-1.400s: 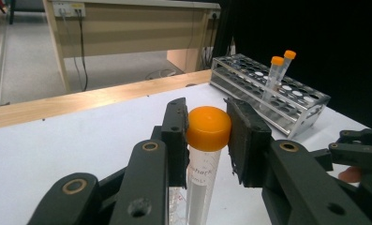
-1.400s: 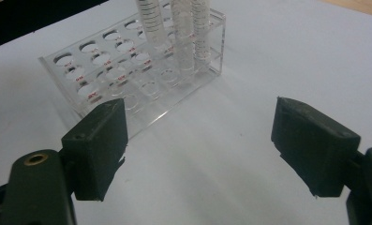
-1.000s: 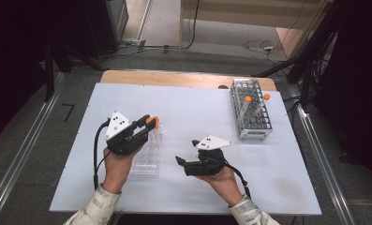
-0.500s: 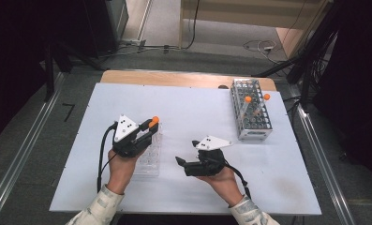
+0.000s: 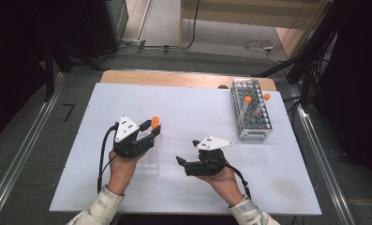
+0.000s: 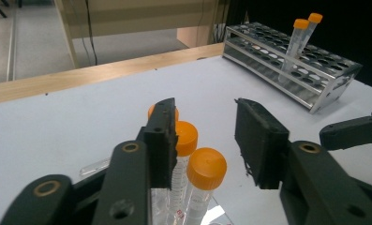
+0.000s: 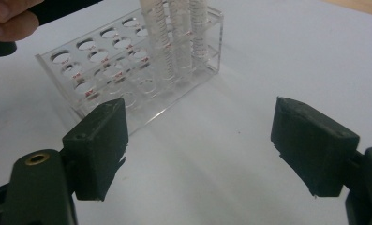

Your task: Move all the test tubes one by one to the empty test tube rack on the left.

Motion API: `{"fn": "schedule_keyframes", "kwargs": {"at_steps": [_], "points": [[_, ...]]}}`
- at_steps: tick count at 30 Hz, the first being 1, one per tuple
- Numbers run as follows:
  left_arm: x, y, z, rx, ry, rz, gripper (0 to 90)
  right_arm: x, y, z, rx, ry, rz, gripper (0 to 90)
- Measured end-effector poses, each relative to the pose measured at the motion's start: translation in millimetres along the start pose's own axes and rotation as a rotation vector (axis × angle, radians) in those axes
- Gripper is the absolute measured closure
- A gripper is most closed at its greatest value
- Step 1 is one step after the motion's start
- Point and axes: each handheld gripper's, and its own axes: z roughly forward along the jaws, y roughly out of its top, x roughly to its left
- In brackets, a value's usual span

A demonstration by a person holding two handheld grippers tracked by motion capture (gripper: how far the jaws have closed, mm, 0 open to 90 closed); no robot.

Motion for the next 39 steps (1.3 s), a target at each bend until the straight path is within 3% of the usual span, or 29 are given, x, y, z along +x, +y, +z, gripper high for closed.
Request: {"fn": "schedule_keyframes", "kwargs": {"at_steps": [7,11,21,29,34,39], "points": [[-4.5,2.2,-2.3,-0.006,0.011,-0.016,31.3,-12.2,2.7,-10.7,-0.047,-0.078,0.008,19.5],[-5.2,3.7,-3.1,-0.012,0.008,-0.029,26.0,-26.3,3.4,-19.8,-0.067,-0.147,0.041,20.8],[-2.0,5.2,-5.2,-0.016,0.016,-0.036,24.7,-68.9,4.1,-45.6,-0.104,-0.365,0.101,22.6],[-1.0,6.1,-5.6,-0.016,0.018,-0.042,23.9,-106.7,4.1,-66.1,-0.158,-0.504,0.212,24.8],[-1.6,6.5,-5.4,-0.021,0.019,-0.041,23.9,-133.2,5.8,-61.3,-0.138,-0.593,0.246,28.6],[-1.8,6.2,-5.1,-0.022,0.016,-0.041,24.0,-159.7,3.8,-49.3,-0.135,-0.629,0.286,33.6]]}}
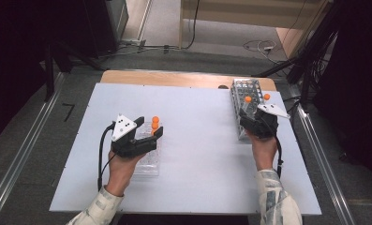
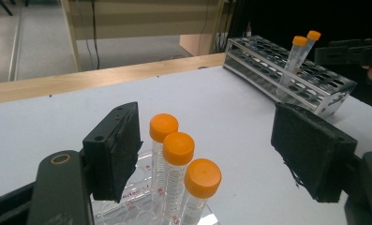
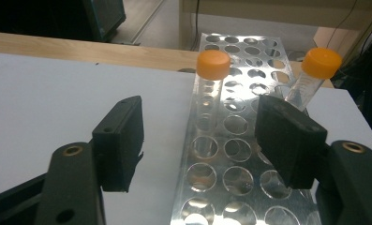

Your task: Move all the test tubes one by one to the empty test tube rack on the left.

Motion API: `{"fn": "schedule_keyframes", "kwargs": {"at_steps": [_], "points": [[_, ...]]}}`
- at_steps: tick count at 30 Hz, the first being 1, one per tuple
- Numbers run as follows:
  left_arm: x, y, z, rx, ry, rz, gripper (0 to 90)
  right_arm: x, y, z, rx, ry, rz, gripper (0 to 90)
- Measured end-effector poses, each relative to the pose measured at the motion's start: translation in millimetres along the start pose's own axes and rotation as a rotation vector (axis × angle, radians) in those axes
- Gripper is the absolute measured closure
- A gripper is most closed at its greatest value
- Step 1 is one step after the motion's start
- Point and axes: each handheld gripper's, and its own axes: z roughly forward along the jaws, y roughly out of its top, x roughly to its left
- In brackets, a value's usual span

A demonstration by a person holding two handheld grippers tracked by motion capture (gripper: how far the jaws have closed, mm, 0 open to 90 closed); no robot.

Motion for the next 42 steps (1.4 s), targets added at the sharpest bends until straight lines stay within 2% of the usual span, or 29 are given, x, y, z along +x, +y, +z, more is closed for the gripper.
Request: {"fn": "schedule_keyframes", "kwargs": {"at_steps": [4,6,9,12,15,21,24,28,32,37,42], "points": [[-0.3,-0.9,0.6,0.005,-0.002,0.002,24.0,-1.6,-3.6,17.9,0.005,-0.012,-0.014,40.2],[-0.5,-0.9,0.4,0.006,-0.004,0.003,24.0,-1.4,-2.8,25.4,0.028,-0.015,-0.021,41.5],[-0.2,-0.8,-0.2,0.005,-0.004,0.004,24.1,-0.1,-0.6,32.0,0.026,-0.033,-0.038,47.2],[0.1,-1.1,-0.3,0.006,-0.002,0.001,24.2,-1.9,-0.1,36.7,0.025,-0.041,-0.027,52.4],[0.0,-1.1,-0.7,0.005,-0.001,0.002,24.2,-4.2,0.3,42.8,0.054,-0.042,-0.026,55.2],[0.0,-1.1,-0.8,0.008,-0.004,0.005,24.3,-3.6,5.1,47.8,0.065,-0.035,-0.027,59.4],[-0.1,-1.1,-0.9,0.007,-0.004,0.003,24.3,-4.4,6.5,50.1,0.071,-0.036,-0.009,63.5],[0.0,-1.1,-0.6,0.007,-0.005,0.003,24.4,-4.7,8.6,52.5,0.103,-0.034,0.002,65.2],[-0.4,-1.1,-1.2,0.009,-0.007,0.005,24.5,-5.0,10.2,55.1,0.123,-0.026,0.009,70.7],[0.3,-1.4,-1.0,0.007,-0.006,0.002,24.6,-4.6,11.4,53.8,0.116,-0.021,0.007,71.1],[0.9,-1.1,-1.6,0.003,-0.006,-0.002,24.6,-4.6,18.3,46.2,0.082,-0.02,0.004,71.2]]}}
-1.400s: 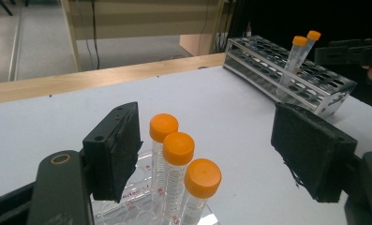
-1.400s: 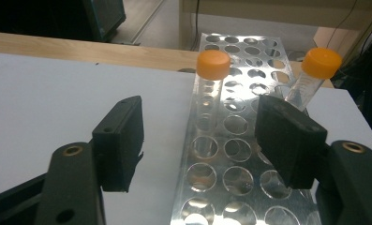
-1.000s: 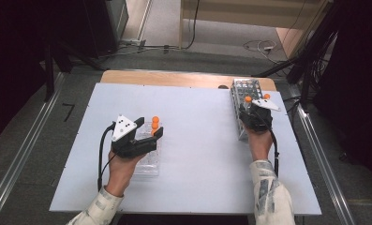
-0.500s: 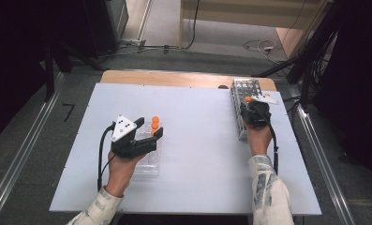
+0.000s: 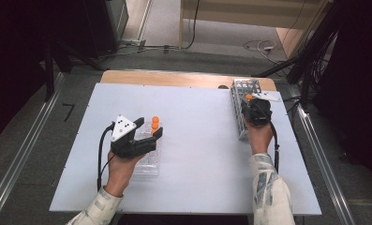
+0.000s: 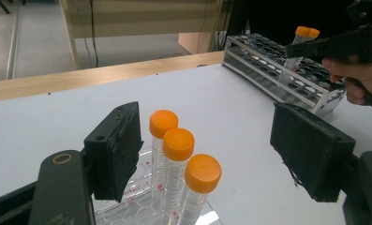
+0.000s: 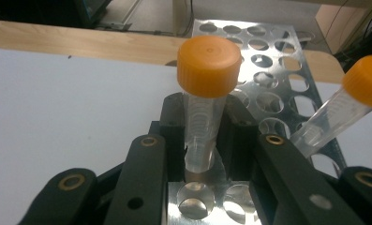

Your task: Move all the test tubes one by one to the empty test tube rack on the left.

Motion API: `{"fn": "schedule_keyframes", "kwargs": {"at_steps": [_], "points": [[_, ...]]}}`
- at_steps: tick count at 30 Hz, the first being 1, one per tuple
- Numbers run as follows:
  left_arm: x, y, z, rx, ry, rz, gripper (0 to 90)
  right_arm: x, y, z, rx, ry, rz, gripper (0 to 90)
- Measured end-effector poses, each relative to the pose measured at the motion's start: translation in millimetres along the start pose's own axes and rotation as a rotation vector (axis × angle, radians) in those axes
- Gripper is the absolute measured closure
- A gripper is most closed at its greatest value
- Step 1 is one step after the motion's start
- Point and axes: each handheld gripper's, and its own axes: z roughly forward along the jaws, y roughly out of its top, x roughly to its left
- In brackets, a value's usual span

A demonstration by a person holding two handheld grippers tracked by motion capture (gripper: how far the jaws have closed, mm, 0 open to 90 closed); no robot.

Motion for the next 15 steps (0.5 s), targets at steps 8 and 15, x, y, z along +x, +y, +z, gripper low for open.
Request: {"fn": "schedule_keyframes", "kwargs": {"at_steps": [8,15], "points": [[-0.6,0.5,-0.9,-0.005,-0.003,0.001,24.6,-0.8,16.6,-24.6,-0.071,0.013,-0.018,71.3],[-0.9,1.6,-2.9,-0.007,-0.006,0.003,24.3,2.2,28.1,-48.1,-0.121,0.034,-0.042,71.7]]}}
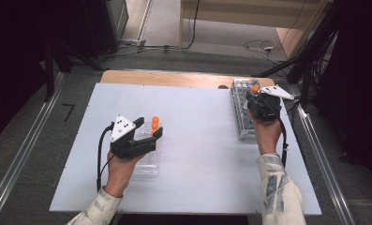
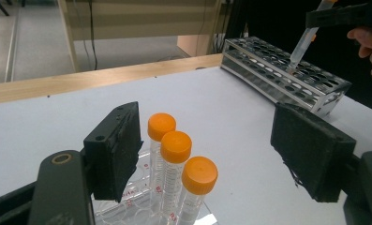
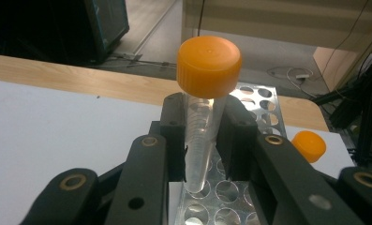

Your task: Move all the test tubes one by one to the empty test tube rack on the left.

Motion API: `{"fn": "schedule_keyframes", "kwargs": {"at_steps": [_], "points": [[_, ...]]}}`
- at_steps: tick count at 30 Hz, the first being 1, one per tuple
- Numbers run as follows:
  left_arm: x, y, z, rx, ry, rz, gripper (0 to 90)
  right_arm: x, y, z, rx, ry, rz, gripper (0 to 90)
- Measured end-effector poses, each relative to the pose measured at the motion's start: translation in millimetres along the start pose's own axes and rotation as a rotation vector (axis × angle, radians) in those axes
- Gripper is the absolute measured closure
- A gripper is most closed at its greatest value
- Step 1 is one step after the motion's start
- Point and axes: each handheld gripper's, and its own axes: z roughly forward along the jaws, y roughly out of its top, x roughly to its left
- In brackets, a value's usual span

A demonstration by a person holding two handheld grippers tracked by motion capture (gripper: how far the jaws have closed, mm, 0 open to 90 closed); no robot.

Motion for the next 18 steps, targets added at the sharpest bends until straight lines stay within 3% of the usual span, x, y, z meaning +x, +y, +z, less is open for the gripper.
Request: {"fn": "schedule_keyframes", "kwargs": {"at_steps": [8,18], "points": [[-1.5,0.4,-0.4,-0.008,-0.001,0.0,24.3,7.0,0.6,-15.6,0.0,0.058,-0.025,71.7],[-5.0,0.3,-0.1,-0.004,-0.008,0.01,24.2,34.1,-13.0,-27.1,0.016,0.188,-0.077,71.7]]}}
